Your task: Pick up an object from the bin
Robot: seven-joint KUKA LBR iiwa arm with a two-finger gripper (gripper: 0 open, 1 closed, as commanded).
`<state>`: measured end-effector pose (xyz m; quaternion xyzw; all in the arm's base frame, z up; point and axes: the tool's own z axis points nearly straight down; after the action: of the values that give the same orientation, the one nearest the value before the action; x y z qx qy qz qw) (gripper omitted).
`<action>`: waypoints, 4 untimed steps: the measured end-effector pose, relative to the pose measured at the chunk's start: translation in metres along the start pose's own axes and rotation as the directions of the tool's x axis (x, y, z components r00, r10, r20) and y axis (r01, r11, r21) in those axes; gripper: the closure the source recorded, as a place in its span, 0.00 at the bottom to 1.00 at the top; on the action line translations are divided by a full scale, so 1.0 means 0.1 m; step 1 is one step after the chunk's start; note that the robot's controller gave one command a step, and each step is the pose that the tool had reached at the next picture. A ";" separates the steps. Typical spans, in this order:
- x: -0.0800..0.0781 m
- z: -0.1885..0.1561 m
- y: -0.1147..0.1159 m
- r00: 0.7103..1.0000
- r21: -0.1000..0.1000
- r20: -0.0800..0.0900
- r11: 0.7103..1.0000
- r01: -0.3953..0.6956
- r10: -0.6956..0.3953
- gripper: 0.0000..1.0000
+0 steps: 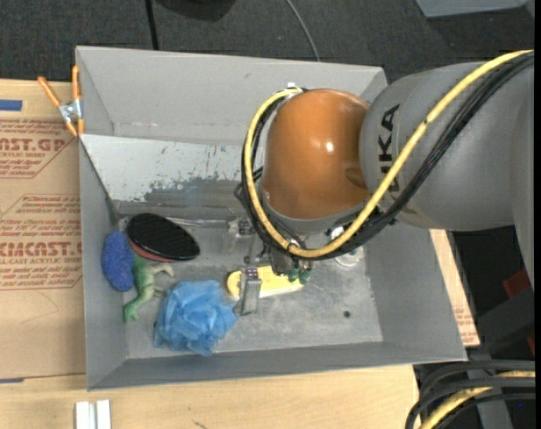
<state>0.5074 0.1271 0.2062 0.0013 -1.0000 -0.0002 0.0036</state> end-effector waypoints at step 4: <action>-0.43 1.25 -0.91 0.997 -0.003 0.008 0.997 0.074 -0.074 0.00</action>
Offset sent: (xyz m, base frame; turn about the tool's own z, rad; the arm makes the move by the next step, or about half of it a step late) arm 0.0597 -0.0883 -0.0747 -0.0150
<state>0.5497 0.0366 0.0806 0.0382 -0.9993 -0.0022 -0.0003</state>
